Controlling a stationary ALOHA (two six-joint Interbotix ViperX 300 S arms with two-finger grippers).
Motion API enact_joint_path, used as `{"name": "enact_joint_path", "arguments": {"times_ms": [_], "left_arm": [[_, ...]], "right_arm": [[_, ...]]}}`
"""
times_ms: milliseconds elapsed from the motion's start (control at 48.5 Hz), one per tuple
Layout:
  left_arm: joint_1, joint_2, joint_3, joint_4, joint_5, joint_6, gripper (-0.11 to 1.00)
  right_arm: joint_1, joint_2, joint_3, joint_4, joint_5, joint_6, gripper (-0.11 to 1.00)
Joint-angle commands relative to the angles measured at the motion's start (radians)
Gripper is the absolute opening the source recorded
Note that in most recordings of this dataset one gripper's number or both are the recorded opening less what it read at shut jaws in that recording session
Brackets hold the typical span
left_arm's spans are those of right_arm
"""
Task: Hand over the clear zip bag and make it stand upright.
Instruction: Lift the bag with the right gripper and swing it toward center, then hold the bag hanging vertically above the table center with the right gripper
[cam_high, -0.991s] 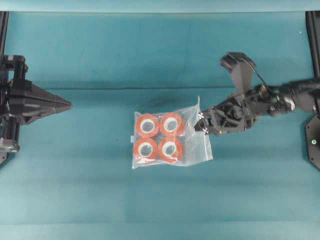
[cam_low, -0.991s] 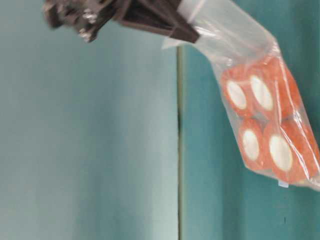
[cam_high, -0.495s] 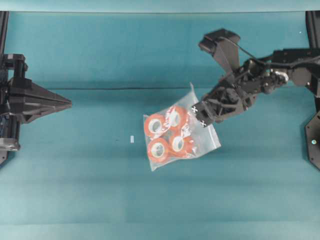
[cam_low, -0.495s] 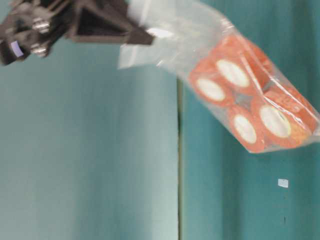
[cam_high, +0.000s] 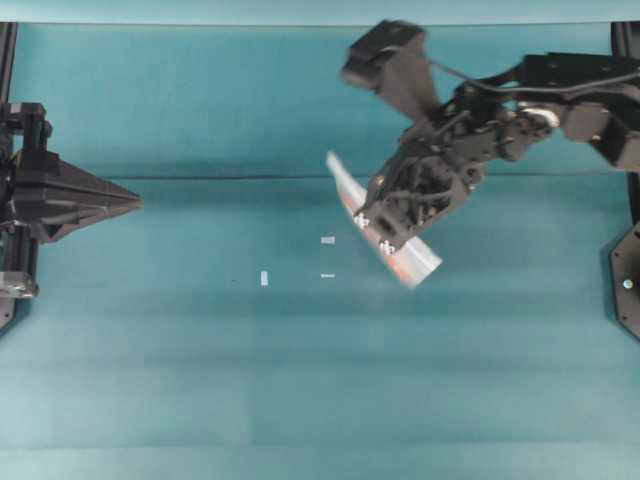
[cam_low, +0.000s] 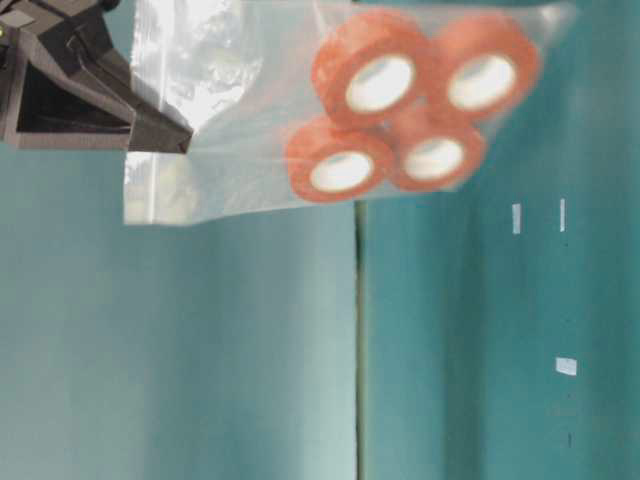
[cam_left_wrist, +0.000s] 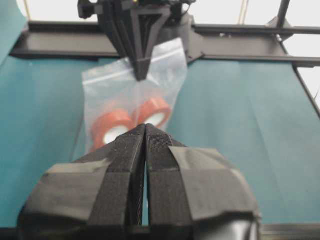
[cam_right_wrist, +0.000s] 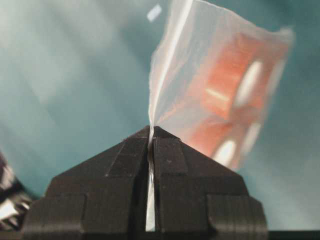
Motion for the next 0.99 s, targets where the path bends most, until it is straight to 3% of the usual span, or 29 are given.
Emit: {"name": "enact_joint_path", "arguments": {"times_ms": [0,289,599,970], "left_arm": [[0.002,0.000,-0.020,0.002,-0.008,-0.002,-0.01],[0.002,0.000,-0.020,0.002,-0.008,0.000,-0.01],[-0.005,0.000,-0.020,0.002,-0.006,-0.006,-0.01],[-0.005,0.000,-0.020,0.002,-0.005,-0.006,-0.01]], "right_arm": [[0.018,0.003,-0.060,0.000,0.035,-0.061,0.01],[0.026,0.038,-0.114,-0.021,0.120,-0.224,0.01],[0.046,0.098,-0.196,-0.037,0.156,-0.296,0.01],[0.049,0.137,-0.235,-0.133,0.258,-0.368,0.01]]}}
